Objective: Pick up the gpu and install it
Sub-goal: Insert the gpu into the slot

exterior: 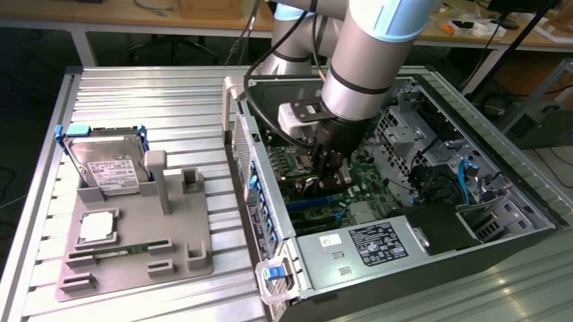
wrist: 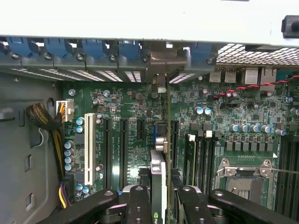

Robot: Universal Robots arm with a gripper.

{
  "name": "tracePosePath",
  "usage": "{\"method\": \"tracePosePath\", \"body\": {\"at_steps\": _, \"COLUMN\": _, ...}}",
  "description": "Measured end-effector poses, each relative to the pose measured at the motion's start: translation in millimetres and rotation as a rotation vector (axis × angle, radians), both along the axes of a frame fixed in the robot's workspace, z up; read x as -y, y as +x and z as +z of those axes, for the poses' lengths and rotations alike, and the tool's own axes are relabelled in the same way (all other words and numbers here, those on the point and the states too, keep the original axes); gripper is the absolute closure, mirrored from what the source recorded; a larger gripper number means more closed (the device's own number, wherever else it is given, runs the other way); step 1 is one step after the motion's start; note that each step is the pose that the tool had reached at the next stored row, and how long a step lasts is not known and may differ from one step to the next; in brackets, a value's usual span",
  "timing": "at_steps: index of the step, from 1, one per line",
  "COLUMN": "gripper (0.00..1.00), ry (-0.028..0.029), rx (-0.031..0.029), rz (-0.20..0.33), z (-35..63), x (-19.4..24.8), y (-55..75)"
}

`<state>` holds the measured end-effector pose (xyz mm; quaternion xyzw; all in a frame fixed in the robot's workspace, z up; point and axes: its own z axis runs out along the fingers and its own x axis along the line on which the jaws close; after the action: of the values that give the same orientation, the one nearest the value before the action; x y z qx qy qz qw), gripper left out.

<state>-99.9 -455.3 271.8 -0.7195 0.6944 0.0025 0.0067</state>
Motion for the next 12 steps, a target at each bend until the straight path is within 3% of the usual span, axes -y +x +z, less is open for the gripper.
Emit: {"method": "tracePosePath", "body": {"at_steps": 12, "gripper": 0.73, "ry": -0.0001, "rx": -0.0001, "rz": 0.000, "z": -7.6, "x": 0.3, "y": 0.1}}
